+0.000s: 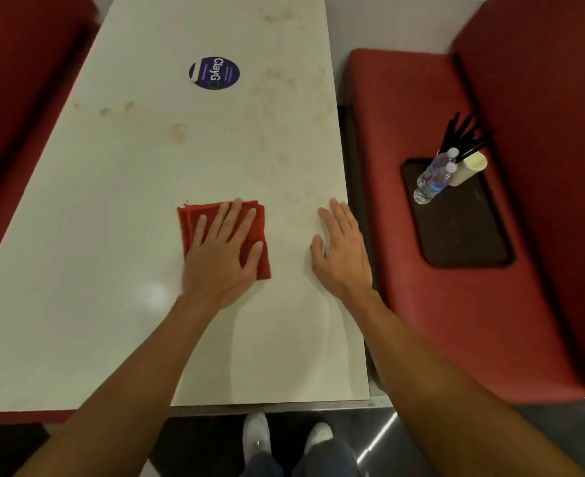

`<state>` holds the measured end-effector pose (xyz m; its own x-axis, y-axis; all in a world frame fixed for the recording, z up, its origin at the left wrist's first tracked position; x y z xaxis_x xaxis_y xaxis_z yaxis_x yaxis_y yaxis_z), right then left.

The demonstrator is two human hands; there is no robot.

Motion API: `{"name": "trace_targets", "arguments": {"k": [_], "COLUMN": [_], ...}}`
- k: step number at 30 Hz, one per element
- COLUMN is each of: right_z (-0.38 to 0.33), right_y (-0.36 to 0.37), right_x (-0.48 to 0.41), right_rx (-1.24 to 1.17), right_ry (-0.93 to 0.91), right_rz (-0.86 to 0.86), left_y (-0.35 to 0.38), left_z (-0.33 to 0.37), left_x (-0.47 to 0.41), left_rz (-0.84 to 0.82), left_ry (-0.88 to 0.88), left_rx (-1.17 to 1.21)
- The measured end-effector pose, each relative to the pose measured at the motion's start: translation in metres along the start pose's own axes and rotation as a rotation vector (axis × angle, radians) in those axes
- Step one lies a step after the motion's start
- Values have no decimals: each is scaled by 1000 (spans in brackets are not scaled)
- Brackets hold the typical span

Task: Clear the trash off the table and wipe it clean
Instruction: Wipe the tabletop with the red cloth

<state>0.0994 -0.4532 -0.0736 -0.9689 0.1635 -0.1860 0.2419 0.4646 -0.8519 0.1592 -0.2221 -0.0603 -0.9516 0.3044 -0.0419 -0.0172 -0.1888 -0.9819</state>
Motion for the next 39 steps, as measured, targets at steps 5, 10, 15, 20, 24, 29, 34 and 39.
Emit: {"name": "trace_targets", "arguments": {"k": [5, 10, 15, 20, 24, 29, 34, 39], "right_z": [1, 2, -1, 2, 1, -1, 0, 1], "right_y": [1, 1, 0, 1, 1, -1, -1, -2], "right_x": [0, 0, 1, -2, 0, -2, -2, -3], "right_rx": [-3, -21, -34, -13, -45, -44, -77, -98], "right_ry": [3, -15, 2, -10, -7, 0, 0, 9], "right_rz": [4, 17, 22, 5, 14, 9, 12, 20], "left_y": [2, 8, 1, 5, 8, 2, 3, -2], "left_z": [-5, 42, -13, 24, 50, -1, 50, -8], "left_x": [-59, -41, -33, -93, -70, -97, -136, -102], "left_rz": [24, 9, 20, 9, -21, 14, -68, -26], "left_ry": [-200, -33, -75, -199, 25, -117, -77, 22], "left_rx": [-10, -16, -8, -7, -26, -35, -31, -48]}}
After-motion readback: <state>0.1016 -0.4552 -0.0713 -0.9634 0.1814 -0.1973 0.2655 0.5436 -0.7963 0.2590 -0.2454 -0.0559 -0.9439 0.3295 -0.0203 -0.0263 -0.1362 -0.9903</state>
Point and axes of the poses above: each hand's wrist, its own x-axis away from the middle knuckle, its own y-axis out of the palm, z = x × y, the point moved 1 cm from there along -x, towards the middle knuckle, and after that the axes turned 10 degrees about -y, right-handed, at the moved point
